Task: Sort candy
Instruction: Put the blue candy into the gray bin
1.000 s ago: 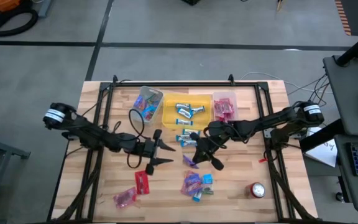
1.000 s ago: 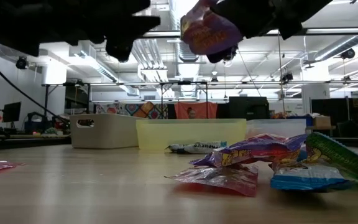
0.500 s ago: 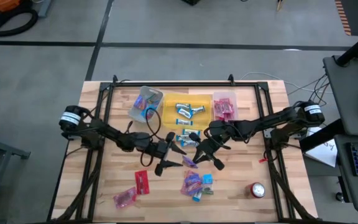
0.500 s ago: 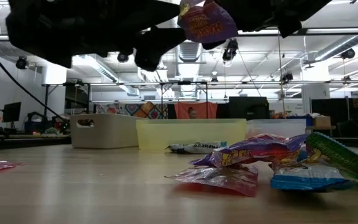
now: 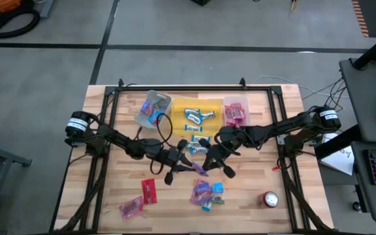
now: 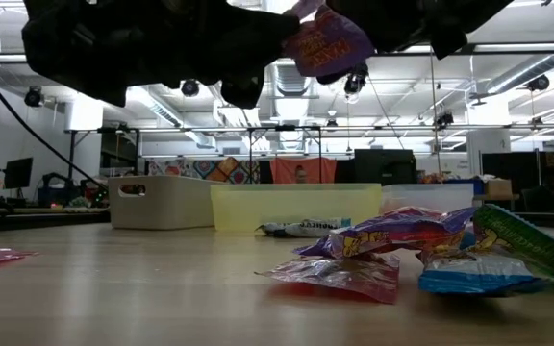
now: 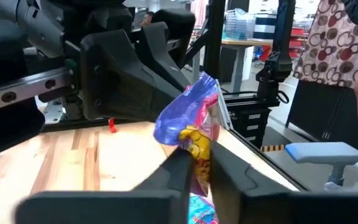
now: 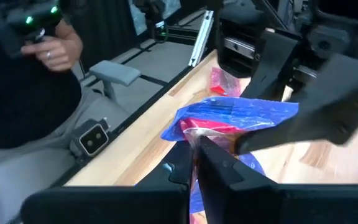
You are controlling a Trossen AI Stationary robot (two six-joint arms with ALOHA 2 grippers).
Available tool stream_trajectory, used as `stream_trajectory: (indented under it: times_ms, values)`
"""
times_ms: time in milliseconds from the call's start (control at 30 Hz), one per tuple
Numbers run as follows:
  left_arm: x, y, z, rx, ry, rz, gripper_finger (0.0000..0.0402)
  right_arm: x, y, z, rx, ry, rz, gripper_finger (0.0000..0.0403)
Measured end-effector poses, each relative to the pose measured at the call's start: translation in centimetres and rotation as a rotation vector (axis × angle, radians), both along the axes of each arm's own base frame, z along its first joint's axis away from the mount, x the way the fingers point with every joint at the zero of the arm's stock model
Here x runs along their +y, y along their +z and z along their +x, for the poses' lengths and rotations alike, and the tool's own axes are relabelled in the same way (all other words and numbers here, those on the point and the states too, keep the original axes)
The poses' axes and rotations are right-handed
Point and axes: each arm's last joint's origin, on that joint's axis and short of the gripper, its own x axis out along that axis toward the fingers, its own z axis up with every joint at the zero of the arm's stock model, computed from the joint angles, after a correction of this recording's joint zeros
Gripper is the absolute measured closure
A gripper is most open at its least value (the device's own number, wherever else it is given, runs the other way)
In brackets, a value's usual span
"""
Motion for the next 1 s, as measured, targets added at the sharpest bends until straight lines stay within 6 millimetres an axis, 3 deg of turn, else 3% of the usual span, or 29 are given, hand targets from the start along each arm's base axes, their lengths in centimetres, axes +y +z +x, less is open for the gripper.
stream_trajectory:
  times_ms: [133,500,800,1000]
  values:
    - [0.2,0.0,0.0,0.017,0.008,-0.018,0.0384,-0.6,0.0,0.1,0.043,-0.071,0.041,0.0366]
    - [1.0,1.7,-1.4,0.166,0.074,0.032,0.0399,-1.8,0.9,-0.4,0.067,-0.160,0.078,0.0230]
    - [3.2,5.9,-6.4,0.351,0.507,0.139,0.0401,-3.2,1.7,-1.3,0.097,-0.430,-0.001,0.0197]
    - [6.7,7.9,-10.4,0.536,0.946,0.241,0.0401,-3.6,1.9,-1.4,0.097,-0.538,-0.025,0.0197]
